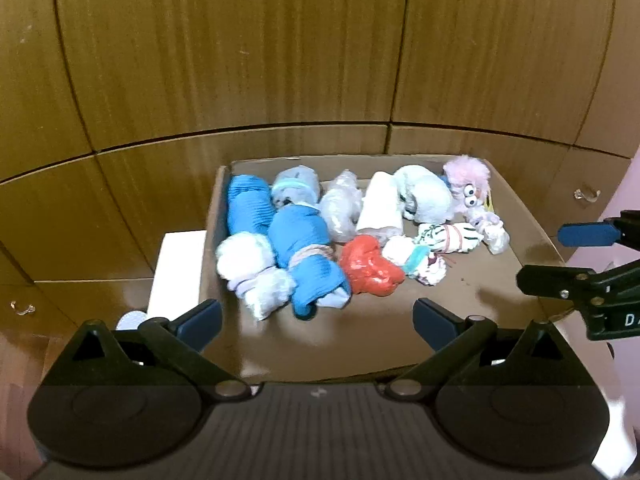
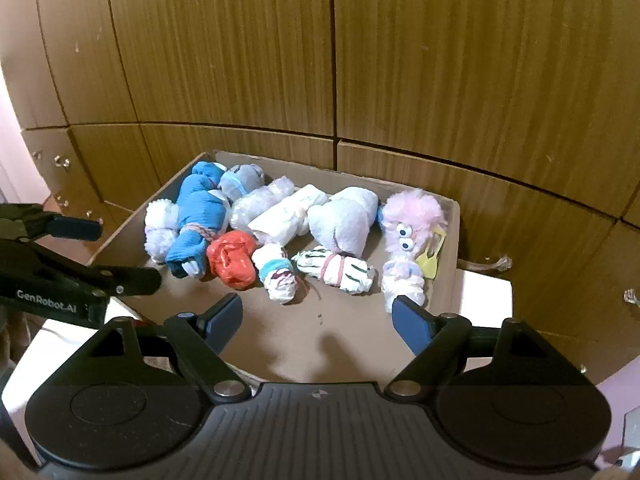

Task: Organize objects
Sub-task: 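Withdraw both tools from the tray back over the pile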

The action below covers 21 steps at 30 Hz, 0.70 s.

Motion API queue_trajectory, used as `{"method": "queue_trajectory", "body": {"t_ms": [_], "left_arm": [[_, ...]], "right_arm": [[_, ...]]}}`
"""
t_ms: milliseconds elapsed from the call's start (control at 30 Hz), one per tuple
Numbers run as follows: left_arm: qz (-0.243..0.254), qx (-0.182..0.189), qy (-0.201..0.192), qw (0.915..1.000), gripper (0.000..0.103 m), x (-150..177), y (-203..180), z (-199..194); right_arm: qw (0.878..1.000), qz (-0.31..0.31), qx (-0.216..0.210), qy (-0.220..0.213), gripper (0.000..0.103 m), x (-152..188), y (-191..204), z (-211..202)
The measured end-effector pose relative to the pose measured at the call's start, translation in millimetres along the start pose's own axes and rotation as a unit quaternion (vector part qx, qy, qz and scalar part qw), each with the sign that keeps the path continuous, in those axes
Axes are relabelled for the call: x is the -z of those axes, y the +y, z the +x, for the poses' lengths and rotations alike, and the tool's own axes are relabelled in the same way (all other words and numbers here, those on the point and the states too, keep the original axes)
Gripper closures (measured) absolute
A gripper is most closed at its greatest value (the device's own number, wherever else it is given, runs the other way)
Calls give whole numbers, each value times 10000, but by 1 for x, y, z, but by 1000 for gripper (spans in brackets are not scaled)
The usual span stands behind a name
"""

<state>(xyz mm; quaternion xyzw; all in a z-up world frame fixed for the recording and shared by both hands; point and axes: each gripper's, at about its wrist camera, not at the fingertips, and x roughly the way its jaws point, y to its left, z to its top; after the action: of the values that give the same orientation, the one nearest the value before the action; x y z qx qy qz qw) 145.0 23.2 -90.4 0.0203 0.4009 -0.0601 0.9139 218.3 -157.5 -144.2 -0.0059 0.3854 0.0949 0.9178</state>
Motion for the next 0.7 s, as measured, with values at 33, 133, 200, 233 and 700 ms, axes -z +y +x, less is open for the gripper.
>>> {"method": "queue_trajectory", "body": {"t_ms": [33,133,200,233,700], "left_arm": [[12,-40,-38,10000,1,2,2,-3],[39,-121,-105,9999,1,9,7,-10],[72,-173,-136,9997,1,17,9,-15],[96,-196,-163,9996,1,21,10,-17],[-23,-411,-213,9989,1,106,35,-55]], "right_arm": [[10000,27,-3,-16,17,2,1,-2],[9999,77,-39,-68,16,8,4,-7],[9998,129,-74,-91,16,14,6,-11],[9998,152,-101,-101,16,18,8,-13],[9950,738,-565,-360,17,88,71,-38]]}}
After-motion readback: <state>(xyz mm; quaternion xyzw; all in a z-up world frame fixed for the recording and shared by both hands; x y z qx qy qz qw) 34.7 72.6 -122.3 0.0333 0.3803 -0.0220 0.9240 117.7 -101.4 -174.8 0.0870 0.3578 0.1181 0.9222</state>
